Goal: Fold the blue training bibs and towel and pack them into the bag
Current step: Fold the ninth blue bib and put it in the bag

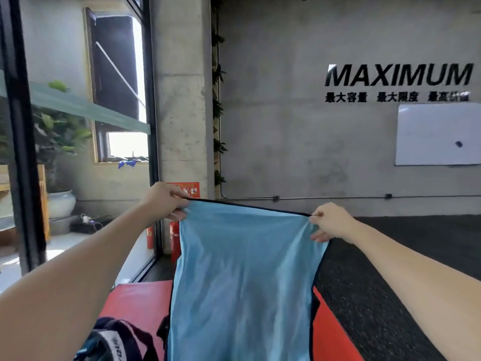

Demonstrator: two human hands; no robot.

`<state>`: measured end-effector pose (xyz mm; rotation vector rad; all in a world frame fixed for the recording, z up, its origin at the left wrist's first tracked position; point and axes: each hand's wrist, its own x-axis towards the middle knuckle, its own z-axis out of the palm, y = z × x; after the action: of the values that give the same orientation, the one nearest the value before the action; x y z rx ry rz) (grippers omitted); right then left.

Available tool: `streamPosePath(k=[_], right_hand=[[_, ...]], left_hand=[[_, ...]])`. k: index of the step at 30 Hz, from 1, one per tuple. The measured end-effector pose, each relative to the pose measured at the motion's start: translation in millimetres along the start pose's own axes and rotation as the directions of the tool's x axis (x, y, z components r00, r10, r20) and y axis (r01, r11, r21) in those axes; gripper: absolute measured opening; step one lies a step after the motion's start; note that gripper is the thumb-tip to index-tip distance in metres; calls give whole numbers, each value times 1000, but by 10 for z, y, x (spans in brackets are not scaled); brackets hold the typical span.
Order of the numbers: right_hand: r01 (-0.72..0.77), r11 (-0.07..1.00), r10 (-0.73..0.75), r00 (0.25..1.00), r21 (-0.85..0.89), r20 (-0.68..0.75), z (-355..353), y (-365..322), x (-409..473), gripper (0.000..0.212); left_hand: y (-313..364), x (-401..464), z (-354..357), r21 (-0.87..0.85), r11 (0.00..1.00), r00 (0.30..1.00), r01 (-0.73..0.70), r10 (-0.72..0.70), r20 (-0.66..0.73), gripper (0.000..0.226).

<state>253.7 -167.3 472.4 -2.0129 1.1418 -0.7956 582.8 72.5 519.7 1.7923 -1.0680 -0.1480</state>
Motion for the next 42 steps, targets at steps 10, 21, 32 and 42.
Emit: streamPosePath(k=[10,21,32,42], right_hand=[[372,928,-349,825,-37,-444,-621,-769,506,23],[510,859,-443,784,44,-434,-618,-806,-528,17],[249,956,-243,968,-153,59,512,1103,-2233,15],[142,899,-5,949,-414,315,1094,2334,-3178,31]], left_hand=[[1037,728,-231,32,962,882,-270,260,-394,12],[830,-279,-484,90,957,895,-276,290,-340,23],[-1275,-2482,460,121,993,1000,10,-13,20,24],[-2187,-3763,1045,504,863,949,16,-172,265,29]])
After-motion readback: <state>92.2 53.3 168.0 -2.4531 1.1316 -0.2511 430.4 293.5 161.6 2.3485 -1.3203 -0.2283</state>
